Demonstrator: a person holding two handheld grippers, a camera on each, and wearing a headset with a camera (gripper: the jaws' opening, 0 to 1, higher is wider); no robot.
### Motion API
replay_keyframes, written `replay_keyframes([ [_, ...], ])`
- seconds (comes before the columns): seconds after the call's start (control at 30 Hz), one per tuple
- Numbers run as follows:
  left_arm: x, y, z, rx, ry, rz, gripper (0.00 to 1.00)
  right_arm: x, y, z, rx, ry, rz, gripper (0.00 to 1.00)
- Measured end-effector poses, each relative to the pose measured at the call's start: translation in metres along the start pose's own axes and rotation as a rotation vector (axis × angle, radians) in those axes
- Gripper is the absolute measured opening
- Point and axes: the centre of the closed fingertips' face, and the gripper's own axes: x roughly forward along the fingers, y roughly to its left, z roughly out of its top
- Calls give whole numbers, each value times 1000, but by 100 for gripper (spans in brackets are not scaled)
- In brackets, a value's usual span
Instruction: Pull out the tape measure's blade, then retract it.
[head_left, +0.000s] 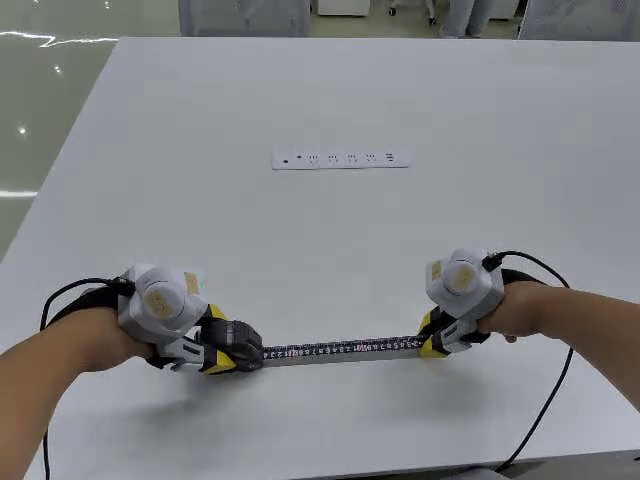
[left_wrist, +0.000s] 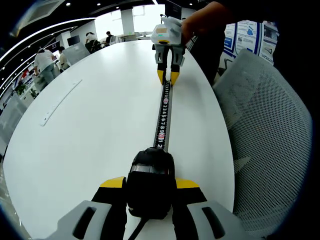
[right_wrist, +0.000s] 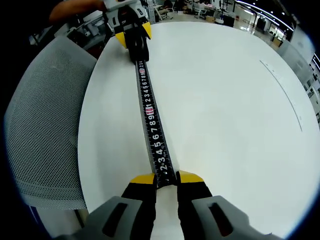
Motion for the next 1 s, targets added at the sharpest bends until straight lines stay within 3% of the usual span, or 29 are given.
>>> replay_keyframes([
  [0.1,0,0,0,4,-4,3,31,-1,0,1,42,-10,12,11],
  [0.27,-1,0,0,13,-12,11,31,-1,1,2,34,5,21,11],
  [0.63,0,1,2,3,-27,21,32,0,2,2,-31,4,21,12],
  [0.83,0,1,1,5,-7,1,32,0,3,3,-52,15,19,12],
  [0.93,-1,1,-1,1,-11,-2,33,0,5,2,-114,26,15,12],
  [1.0,-2,1,-3,2,-1,3,33,0,4,2,-117,29,16,13],
])
